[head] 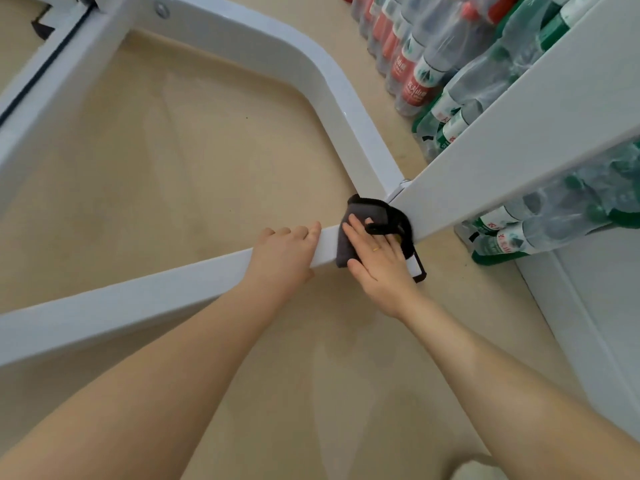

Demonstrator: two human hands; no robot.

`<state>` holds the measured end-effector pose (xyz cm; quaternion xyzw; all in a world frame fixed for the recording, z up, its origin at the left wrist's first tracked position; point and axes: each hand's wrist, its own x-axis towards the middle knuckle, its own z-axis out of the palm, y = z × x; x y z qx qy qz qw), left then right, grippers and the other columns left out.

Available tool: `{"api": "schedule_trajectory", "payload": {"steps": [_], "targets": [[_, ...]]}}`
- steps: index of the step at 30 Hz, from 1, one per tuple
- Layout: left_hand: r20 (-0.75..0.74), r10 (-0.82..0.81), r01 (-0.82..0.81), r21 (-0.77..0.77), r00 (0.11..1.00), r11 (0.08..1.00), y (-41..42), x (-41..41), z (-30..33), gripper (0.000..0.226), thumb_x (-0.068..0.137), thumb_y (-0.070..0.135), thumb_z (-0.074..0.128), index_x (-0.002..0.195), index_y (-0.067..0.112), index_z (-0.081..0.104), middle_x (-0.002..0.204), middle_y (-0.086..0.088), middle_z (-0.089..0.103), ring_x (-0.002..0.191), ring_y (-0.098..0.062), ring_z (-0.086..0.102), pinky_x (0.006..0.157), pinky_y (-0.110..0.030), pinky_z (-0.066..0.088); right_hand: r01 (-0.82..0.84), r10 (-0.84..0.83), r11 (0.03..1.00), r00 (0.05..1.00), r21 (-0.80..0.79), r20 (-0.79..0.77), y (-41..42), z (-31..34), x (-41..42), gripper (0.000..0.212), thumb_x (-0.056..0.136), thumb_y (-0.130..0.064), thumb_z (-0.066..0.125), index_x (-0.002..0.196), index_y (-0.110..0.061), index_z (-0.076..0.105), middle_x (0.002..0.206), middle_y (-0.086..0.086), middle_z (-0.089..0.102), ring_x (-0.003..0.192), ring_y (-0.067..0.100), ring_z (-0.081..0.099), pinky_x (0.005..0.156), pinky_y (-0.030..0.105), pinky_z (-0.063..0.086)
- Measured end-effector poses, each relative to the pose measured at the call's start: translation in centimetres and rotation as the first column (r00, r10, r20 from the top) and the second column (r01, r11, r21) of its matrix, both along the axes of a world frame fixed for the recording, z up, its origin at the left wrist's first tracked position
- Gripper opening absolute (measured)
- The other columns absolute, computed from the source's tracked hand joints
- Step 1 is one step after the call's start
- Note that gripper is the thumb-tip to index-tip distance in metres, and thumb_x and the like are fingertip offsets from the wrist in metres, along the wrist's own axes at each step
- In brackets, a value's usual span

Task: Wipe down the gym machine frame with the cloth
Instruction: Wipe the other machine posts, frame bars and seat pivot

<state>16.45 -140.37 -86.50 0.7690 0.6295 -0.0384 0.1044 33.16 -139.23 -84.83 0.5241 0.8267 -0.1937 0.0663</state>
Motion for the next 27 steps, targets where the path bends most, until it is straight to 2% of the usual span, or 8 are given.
{"api": "schedule_trajectory", "payload": {"steps": [3, 9, 14, 16, 19, 21, 25, 27], "targets": [[-0.022, 0.055, -0.055, 0.028, 0.998, 0.998, -0.6, 0.4, 0.0, 0.063, 0.095, 0.026, 0.042, 0.148, 0.013, 0.009, 0.136, -0.002, 0.044, 0.119, -0.023, 0.047, 0.092, -0.032, 0.032, -0.209, 0.209, 0.978, 0.978, -0.027, -0.020, -0.5, 0.0, -1.4, 0.065, 0.087, -0.039, 0.015, 0.150, -0.025, 0.006, 0.157, -0.012, 0.000, 0.143, 0.008, 0.000, 0.109, 0.021, -0.010], [0.017, 0.122, -0.120, -0.070, 0.992, 0.990, -0.6, 1.0, 0.8, 0.077, 0.091, 0.034, 0.053, 0.147, 0.011, 0.007, 0.149, -0.003, 0.030, 0.134, -0.020, 0.032, 0.104, -0.031, 0.024, 0.105, -0.111, 0.991, 0.991, 0.088, 0.077, 0.9, 0.2, 0.4, 0.053, 0.101, -0.024, 0.031, 0.150, -0.022, 0.012, 0.158, -0.003, 0.001, 0.145, 0.020, 0.006, 0.112, 0.032, 0.011], [0.124, 0.160, -0.142, -0.146, 0.979, 0.979, -1.9, 1.1, 0.9, 0.088, 0.087, 0.041, 0.056, 0.148, 0.011, 0.000, 0.157, -0.003, 0.001, 0.144, -0.018, 0.002, 0.115, -0.034, 0.001, -0.038, 0.038, 0.999, 0.999, -0.020, 0.030, -1.0, 0.8, -1.4, 0.080, 0.092, -0.041, 0.052, 0.151, -0.018, 0.003, 0.158, -0.001, -0.005, 0.145, 0.019, -0.002, 0.114, 0.032, 0.008], [0.241, 0.202, -0.169, -0.150, 0.949, 0.974, -2.1, 0.9, 0.9, 0.083, 0.084, 0.040, 0.060, 0.146, 0.010, 0.012, 0.156, -0.003, 0.008, 0.144, -0.016, 0.005, 0.115, -0.032, 0.000, -0.087, 0.088, 0.996, 0.994, -0.015, 0.069, -0.7, 0.9, -0.7, 0.089, 0.087, -0.034, 0.061, 0.150, -0.013, 0.002, 0.158, 0.001, -0.007, 0.145, 0.019, 0.000, 0.114, 0.030, 0.007], [0.399, 0.295, -0.261, -0.140, 0.868, 0.955, -2.2, 1.2, 1.0, 0.062, 0.083, 0.039, 0.062, 0.133, 0.013, 0.036, 0.153, -0.002, 0.023, 0.143, -0.015, 0.011, 0.113, -0.031, 0.001, -0.037, 0.037, 0.998, 0.999, 0.040, 0.011, -0.1, 1.3, -0.4, 0.056, 0.093, -0.009, 0.050, 0.142, -0.006, 0.025, 0.156, 0.005, 0.017, 0.135, 0.026, 0.034, 0.102, 0.032, 0.030], [0.412, 0.329, -0.286, -0.164, 0.850, 0.944, -2.1, 2.0, 1.0, 0.050, 0.084, 0.042, 0.060, 0.124, 0.017, 0.045, 0.153, -0.001, 0.023, 0.144, -0.016, 0.008, 0.114, -0.034, -0.001, 0.061, -0.060, 0.998, 0.996, 0.014, -0.062, 0.2, 1.8, -0.5, 0.040, 0.096, -0.011, 0.045, 0.134, -0.005, 0.036, 0.150, 0.005, 0.032, 0.125, 0.026, 0.045, 0.092, 0.035, 0.038], [0.426, 0.425, -0.344, -0.257, 0.798, 0.903, -1.3, 3.0, 1.4, 0.032, 0.090, 0.035, 0.055, 0.116, 0.018, 0.056, 0.153, 0.000, 0.023, 0.144, -0.015, 0.006, 0.114, -0.038, -0.004, -0.012, 0.012, 1.000, 0.999, -0.016, 0.033, 0.1, 1.8, -0.7, 0.044, 0.088, -0.025, 0.062, 0.123, -0.008, 0.042, 0.158, 0.003, 0.010, 0.143, 0.015, 0.014, 0.107, 0.029, 0.023], [0.533, 0.440, -0.340, -0.281, 0.723, 0.898, -1.0, 2.9, 1.9, 0.024, 0.091, 0.031, 0.054, 0.108, 0.014, 0.061, 0.150, 0.000, 0.030, 0.142, -0.014, 0.014, 0.113, -0.033, 0.005, -0.012, 0.010, 1.000, 0.997, 0.025, 0.071, -0.1, 1.7, -0.9, 0.051, 0.088, -0.029, 0.061, 0.129, -0.010, 0.038, 0.158, 0.003, 0.010, 0.143, 0.015, 0.014, 0.109, 0.030, 0.020]]}}
